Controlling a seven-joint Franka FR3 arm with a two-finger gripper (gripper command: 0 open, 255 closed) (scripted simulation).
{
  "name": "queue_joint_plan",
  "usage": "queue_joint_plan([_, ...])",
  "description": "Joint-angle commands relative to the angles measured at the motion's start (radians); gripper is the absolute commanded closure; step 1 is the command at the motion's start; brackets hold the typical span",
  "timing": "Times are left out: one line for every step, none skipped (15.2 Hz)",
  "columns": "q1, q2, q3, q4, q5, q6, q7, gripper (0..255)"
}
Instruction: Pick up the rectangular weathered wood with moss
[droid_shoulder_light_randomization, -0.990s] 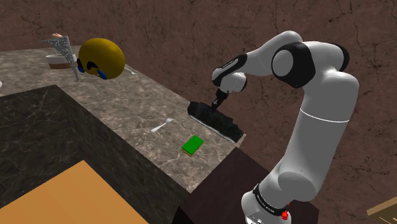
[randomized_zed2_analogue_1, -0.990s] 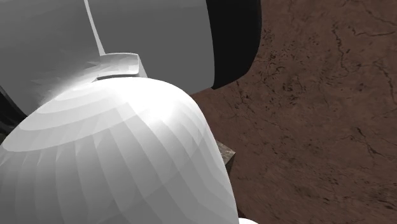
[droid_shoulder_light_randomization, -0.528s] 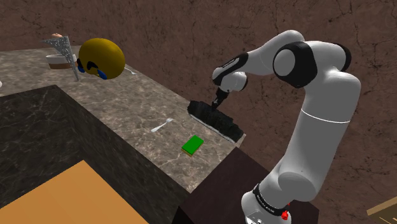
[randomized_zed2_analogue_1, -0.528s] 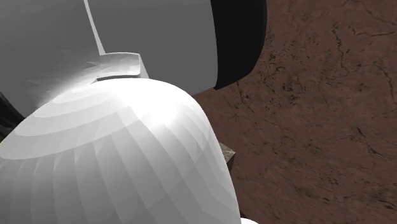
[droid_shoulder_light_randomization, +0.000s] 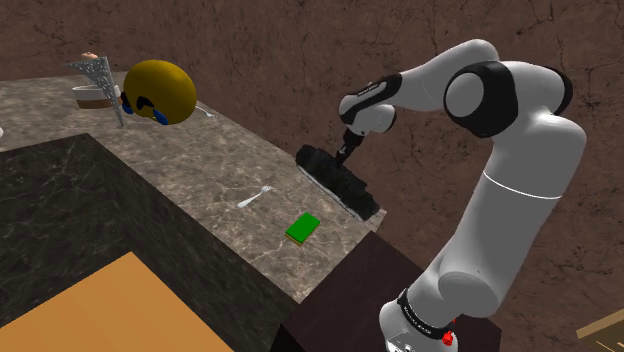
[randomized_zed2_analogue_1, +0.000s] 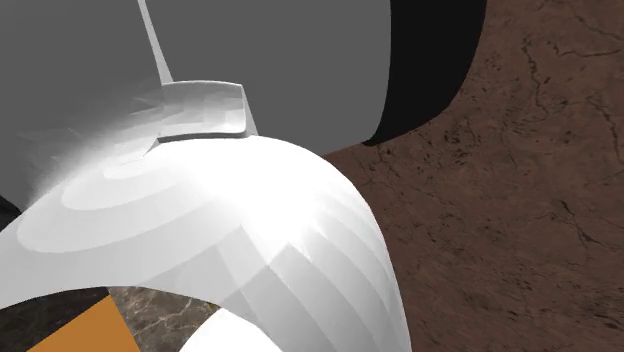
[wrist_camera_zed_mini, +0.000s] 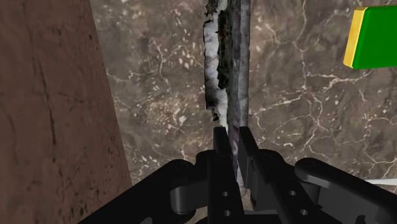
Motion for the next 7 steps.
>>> queue_joint_plan([0.005,-0.022,-0.007,0.004,-0.020,-0.021,0.014,255])
queue_joint_plan([0.007,-0.031,-0.010,0.008,-0.029,-0.032,0.021,255])
queue_joint_plan([0.009,-0.040,-0.013,0.011,-0.038,-0.042,0.028,255])
queue_joint_plan([0.011,-0.049,-0.015,0.015,-0.046,-0.053,0.034,255])
queue_joint_plan([0.013,-0.058,-0.018,0.020,-0.055,-0.065,0.041,255])
queue_joint_plan([0.013,-0.060,-0.018,0.020,-0.056,-0.066,0.042,255])
queue_joint_plan([0.013,-0.060,-0.018,0.020,-0.056,-0.066,0.042,255])
